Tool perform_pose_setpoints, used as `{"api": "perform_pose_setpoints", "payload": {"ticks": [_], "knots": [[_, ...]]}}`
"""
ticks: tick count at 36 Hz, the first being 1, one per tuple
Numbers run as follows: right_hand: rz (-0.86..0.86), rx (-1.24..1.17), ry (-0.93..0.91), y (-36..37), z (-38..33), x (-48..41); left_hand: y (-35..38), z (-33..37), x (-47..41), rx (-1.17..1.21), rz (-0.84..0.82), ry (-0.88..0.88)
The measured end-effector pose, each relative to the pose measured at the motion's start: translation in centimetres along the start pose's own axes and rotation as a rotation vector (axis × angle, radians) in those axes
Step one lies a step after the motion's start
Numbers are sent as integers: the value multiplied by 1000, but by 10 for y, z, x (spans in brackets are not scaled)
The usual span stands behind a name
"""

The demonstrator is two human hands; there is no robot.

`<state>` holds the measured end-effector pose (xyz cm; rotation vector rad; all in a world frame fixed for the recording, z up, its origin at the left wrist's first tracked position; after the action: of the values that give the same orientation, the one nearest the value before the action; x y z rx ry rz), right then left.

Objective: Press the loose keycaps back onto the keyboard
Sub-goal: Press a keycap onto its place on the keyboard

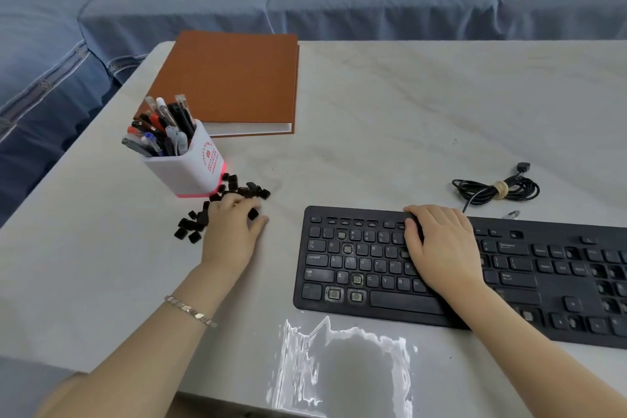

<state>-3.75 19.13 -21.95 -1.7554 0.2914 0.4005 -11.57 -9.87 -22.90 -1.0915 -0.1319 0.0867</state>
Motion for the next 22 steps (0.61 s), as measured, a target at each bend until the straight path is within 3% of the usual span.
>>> {"api": "perform_pose_setpoints", "payload": {"ticks": [9,15,22], "knots": [[-7,5,-7,1,-1,-1,12,15,13,69,-108,140],[-4,-3,-6,2,0,-1,4,9,15,211,-49,51],[2,-5,-6,1,0,-1,8,9,10,2,-46,83]]}}
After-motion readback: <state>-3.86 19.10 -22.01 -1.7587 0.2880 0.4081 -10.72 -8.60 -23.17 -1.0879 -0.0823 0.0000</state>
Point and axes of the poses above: each hand's wrist, its own x-axis away from the middle knuckle, its own y-axis out of the palm, z = x × y, the point moved 9 cm from there along -x, towards the middle knuckle, and after that the axes turned 11 degrees about -y, right-handed, at the moved point
